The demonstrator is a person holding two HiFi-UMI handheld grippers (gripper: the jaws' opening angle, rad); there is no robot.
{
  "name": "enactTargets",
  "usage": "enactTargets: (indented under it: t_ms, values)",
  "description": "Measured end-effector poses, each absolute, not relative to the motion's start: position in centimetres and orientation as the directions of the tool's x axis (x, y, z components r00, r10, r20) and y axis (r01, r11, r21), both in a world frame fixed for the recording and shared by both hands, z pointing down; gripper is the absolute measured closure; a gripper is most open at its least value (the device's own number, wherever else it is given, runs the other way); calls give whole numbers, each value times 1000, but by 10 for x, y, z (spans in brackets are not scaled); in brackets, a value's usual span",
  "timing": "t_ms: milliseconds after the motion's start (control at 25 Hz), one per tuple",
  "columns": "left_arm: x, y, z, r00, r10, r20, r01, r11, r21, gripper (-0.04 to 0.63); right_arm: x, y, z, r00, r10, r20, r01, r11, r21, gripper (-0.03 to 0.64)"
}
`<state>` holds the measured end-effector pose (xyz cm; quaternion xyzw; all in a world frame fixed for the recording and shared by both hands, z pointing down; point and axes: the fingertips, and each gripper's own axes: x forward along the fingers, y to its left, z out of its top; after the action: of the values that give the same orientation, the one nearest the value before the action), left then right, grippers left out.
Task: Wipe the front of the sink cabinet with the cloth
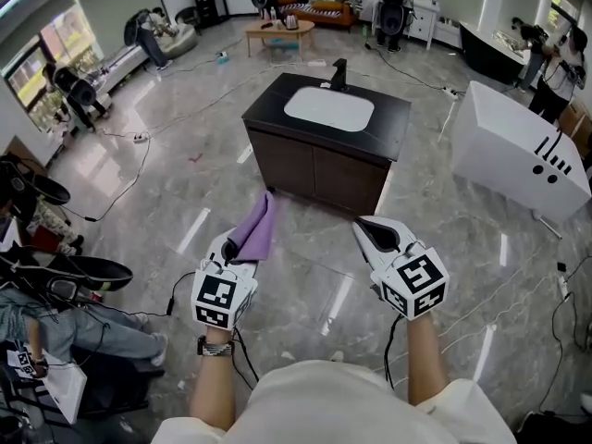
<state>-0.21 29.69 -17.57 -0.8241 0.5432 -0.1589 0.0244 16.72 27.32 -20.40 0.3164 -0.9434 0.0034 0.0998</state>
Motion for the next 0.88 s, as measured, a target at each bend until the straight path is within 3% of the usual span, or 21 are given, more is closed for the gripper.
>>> enactTargets:
  t_ms: [400, 880]
  values:
    - [21, 305, -166, 276, -929, 248, -925, -327, -193, 548, 192, 266, -210, -831, -544, 112, -547, 837, 6, 612]
    - [-3, 241, -156, 286, -929, 237, -929, -329, -168, 548, 179, 213, -205, -810, -573, 129, -574, 818, 28, 612]
